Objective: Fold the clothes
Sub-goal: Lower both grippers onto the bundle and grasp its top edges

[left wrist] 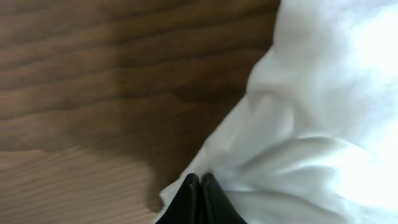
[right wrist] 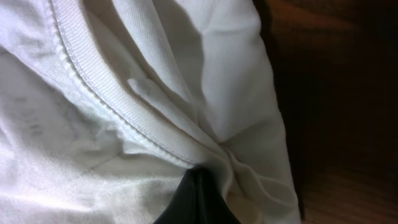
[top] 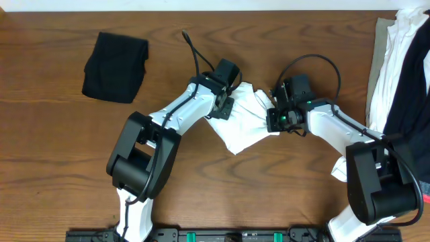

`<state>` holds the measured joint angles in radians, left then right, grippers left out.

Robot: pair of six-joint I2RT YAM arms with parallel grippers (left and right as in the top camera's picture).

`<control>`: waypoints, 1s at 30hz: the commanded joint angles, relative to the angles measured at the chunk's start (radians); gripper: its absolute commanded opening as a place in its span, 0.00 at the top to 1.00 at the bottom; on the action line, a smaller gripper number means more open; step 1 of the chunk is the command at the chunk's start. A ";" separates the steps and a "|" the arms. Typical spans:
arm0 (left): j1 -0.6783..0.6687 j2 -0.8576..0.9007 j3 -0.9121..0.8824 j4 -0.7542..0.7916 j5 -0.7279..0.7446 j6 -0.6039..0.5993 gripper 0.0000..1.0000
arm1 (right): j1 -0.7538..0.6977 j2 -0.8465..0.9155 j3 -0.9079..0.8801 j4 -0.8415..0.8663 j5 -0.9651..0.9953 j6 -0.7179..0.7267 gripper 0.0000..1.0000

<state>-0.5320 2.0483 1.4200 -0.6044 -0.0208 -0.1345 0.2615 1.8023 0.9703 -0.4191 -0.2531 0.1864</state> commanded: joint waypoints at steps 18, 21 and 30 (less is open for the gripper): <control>0.012 -0.246 0.054 -0.164 -0.007 -0.055 0.86 | 0.015 -0.119 0.114 -0.081 -0.443 -0.008 0.99; 0.012 -0.203 0.054 -0.195 0.064 -0.055 0.86 | 0.022 -0.111 0.100 -0.078 -0.482 -0.008 0.99; 0.012 -0.107 0.054 -0.195 0.065 -0.055 0.86 | 0.106 -0.080 0.021 -0.007 -0.486 -0.008 0.99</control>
<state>-0.5251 1.9217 1.4796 -0.7971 0.0280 -0.1833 0.3378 1.7008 1.0210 -0.4374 -0.7040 0.1860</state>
